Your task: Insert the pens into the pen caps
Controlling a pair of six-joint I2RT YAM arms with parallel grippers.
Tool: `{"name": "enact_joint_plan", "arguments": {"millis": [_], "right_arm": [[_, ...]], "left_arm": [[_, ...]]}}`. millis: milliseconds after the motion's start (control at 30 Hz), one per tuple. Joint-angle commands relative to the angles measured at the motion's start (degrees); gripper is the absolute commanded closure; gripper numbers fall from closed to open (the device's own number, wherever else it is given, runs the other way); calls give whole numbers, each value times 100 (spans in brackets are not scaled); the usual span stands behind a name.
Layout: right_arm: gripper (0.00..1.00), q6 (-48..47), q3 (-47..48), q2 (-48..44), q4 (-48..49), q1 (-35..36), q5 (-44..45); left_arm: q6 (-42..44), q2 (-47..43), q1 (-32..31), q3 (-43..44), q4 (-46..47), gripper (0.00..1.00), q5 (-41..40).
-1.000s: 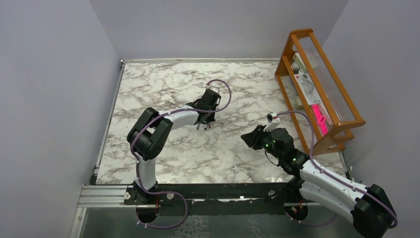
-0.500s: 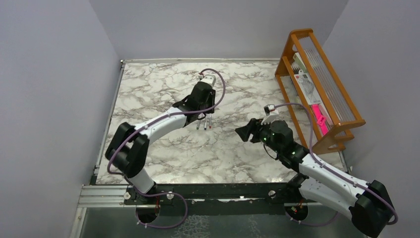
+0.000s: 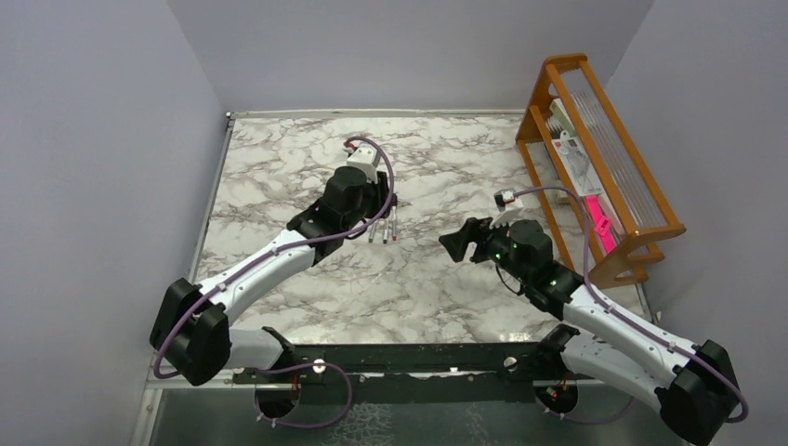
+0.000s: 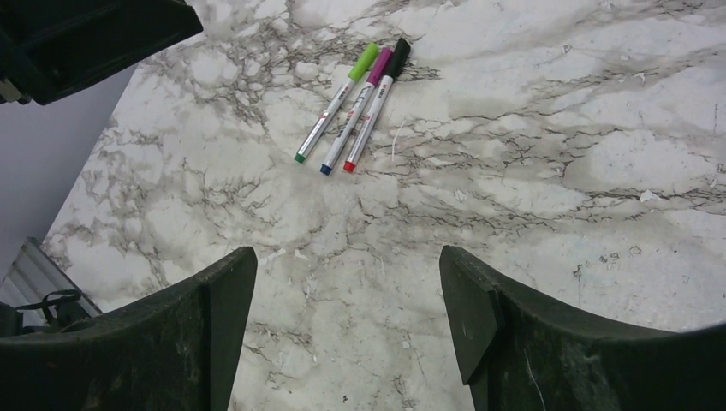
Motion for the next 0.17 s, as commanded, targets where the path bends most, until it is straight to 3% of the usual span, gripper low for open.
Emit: {"name": "enact_joint_plan", "arguments": {"millis": [0,133], "right_arm": [[23,-157,106,-104,172,15,-3],[23,-76,312,33,-201,12,165]], "left_arm": [[62,-126,18,75,151,60,-71],[59,-47,23,110,165,59,27]]}}
